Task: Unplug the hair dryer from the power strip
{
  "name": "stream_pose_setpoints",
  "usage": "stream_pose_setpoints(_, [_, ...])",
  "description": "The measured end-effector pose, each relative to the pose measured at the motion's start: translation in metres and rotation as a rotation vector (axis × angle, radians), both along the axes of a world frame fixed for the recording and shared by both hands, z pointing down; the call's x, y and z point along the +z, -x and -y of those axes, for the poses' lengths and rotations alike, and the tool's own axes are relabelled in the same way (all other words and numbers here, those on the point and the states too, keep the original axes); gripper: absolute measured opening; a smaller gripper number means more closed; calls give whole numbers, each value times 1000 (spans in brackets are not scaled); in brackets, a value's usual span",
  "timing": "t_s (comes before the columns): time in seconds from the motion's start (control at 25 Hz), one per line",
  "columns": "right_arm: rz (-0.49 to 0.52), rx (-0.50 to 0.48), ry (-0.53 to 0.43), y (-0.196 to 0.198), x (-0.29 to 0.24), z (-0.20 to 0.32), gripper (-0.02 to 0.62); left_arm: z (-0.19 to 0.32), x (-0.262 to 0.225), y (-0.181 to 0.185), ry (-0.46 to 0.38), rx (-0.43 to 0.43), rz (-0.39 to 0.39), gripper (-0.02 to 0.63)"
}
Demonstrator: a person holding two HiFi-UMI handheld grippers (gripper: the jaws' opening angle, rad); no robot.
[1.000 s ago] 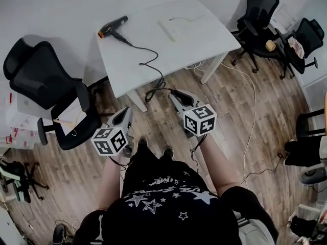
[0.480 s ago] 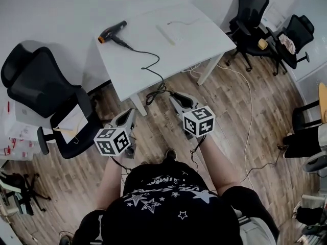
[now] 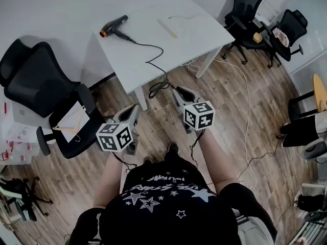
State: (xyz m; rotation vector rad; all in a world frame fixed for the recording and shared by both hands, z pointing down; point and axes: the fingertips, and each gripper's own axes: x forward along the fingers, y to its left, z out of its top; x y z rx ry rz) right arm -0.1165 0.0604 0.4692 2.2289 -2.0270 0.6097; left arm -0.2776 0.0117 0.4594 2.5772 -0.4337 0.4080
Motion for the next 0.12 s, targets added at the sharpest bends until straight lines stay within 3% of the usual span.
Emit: stream_pose_setpoints(0.12, [20,42,-5,6,5,3,63,4,6,13,1,14,14,8])
